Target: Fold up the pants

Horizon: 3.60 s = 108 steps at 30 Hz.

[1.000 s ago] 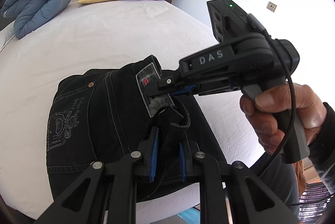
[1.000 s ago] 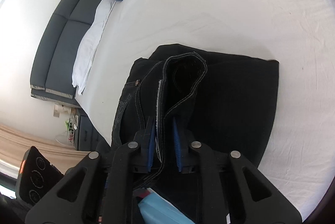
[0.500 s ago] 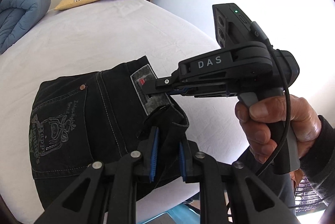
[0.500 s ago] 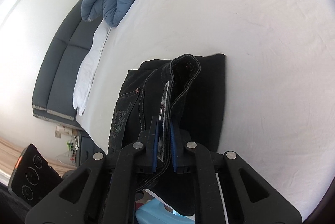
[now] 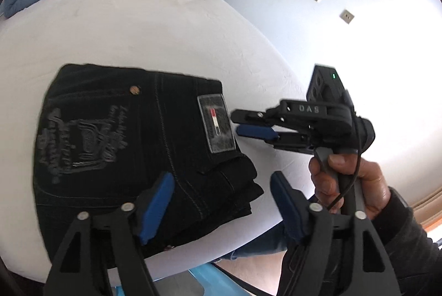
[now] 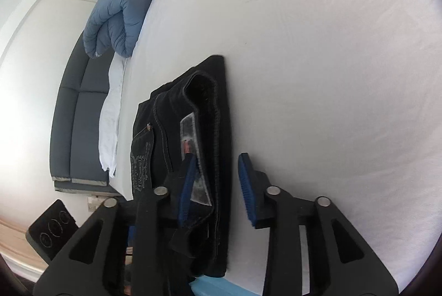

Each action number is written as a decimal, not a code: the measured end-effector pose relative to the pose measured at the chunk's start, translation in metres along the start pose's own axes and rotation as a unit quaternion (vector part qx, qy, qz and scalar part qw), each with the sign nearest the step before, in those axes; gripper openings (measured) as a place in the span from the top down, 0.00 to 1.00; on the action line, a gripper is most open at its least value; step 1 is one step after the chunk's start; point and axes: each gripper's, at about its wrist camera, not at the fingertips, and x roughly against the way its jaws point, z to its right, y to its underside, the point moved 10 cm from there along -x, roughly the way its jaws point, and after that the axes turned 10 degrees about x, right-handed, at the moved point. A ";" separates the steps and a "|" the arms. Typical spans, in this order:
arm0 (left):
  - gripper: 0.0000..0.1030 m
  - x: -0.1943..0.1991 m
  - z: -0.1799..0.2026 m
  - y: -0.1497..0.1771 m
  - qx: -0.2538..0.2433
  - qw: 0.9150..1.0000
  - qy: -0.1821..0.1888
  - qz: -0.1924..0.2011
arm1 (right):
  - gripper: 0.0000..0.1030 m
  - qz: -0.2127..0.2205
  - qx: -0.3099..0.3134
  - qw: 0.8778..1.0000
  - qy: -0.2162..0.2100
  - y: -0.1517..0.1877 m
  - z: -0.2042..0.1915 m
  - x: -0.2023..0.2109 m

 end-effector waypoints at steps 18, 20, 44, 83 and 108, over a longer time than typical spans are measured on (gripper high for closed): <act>0.42 -0.037 -0.107 -0.017 -0.010 0.987 -0.147 -0.070 | 0.71 -0.061 0.060 0.994 -0.072 0.066 -0.051 -0.036; 0.42 -0.040 -0.107 -0.015 -0.014 0.986 -0.149 -0.072 | 0.71 -0.070 0.073 0.993 -0.054 0.066 -0.054 -0.030; 0.42 -0.014 -0.107 -0.047 0.011 0.993 -0.113 -0.030 | 0.71 -0.035 0.072 0.996 -0.047 0.049 -0.056 -0.044; 0.12 -0.037 -0.172 -0.045 0.081 0.992 -0.068 -0.067 | 0.39 -0.019 0.014 0.999 -0.029 -0.003 -0.018 -0.026; 0.76 -0.034 -0.113 -0.076 0.072 0.996 -0.021 -0.038 | 0.84 0.017 0.189 0.981 0.041 -0.045 -0.101 -0.014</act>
